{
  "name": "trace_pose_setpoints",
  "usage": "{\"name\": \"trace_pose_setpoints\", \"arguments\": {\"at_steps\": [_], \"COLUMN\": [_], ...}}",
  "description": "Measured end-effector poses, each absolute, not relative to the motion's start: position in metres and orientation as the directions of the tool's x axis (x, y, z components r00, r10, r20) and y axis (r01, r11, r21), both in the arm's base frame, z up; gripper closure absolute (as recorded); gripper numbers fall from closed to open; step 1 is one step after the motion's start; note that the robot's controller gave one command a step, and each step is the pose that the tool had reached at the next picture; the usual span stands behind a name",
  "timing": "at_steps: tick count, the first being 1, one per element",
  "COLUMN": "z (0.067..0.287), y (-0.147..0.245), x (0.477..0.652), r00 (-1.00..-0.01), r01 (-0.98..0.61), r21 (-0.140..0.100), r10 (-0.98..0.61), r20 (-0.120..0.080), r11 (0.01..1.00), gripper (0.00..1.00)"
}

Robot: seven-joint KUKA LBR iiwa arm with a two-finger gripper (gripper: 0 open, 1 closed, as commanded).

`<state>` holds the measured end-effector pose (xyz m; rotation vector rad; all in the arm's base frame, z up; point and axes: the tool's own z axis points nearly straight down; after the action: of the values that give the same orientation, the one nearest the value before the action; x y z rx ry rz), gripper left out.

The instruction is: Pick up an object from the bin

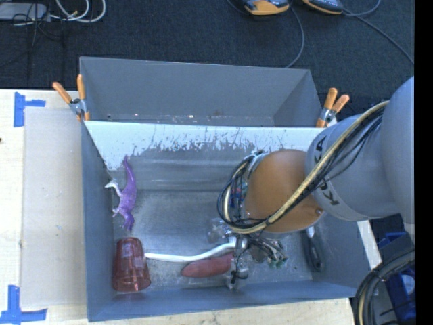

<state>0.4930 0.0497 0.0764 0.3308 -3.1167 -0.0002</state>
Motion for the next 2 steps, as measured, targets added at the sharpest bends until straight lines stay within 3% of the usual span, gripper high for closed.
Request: {"name": "trace_pose_setpoints", "arguments": {"at_steps": [1, 2], "z": [0.0488, 0.0505], "y": [0.0489, 0.0490], "x": [0.4964, 0.4966], "r00": [-0.971, -0.970], "r01": [-0.238, -0.243], "r21": [0.001, 0.001], "r10": [-0.238, -0.243], "r20": [0.005, 0.005], "r11": [0.971, 0.970], "gripper": [1.00, 1.00]}}
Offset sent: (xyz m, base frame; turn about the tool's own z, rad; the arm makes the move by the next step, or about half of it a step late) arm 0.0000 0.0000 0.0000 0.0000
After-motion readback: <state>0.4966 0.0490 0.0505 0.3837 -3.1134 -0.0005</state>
